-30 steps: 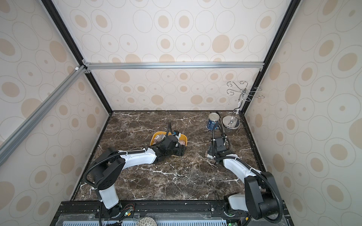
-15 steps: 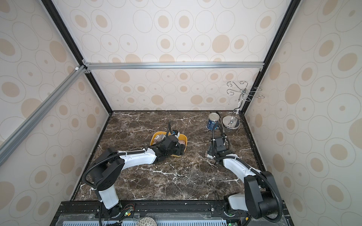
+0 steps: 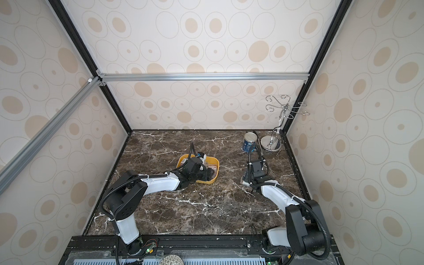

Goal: Take the paper clips out of the storage box
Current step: Pick up the boxed paper clips from the storage box.

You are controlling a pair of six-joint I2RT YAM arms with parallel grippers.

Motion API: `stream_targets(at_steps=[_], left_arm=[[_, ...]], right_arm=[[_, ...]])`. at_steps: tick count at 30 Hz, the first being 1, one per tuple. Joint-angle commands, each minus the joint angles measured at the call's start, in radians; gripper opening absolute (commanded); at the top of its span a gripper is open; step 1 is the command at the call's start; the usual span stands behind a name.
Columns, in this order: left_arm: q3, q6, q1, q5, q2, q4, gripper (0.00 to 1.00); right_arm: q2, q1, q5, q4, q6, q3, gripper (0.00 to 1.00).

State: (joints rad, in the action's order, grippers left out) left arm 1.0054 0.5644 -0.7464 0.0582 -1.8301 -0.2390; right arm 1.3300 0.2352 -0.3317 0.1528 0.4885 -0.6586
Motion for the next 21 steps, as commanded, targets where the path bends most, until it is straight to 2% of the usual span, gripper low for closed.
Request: stream_targets(at_steps=[1,9,14,21], left_arm=[[0.014,0.016,-0.003,0.076,-0.011,-0.005,0.75],[0.058,0.006,-0.001,0.103,-0.045,0.032,0.72],[0.129,-0.006,0.014,0.095,-0.073,0.134,0.72],[0.188,-0.073,0.071,0.197,-0.097,0.255,0.73]], right_arm=[[0.010,-0.001,-0.002,0.019,0.003,-0.023,0.85],[0.005,-0.001,0.000,0.014,0.003,-0.019,0.85],[0.012,0.000,0.000,0.019,0.004,-0.024,0.85],[0.006,-0.001,0.000,0.014,0.003,-0.020,0.85]])
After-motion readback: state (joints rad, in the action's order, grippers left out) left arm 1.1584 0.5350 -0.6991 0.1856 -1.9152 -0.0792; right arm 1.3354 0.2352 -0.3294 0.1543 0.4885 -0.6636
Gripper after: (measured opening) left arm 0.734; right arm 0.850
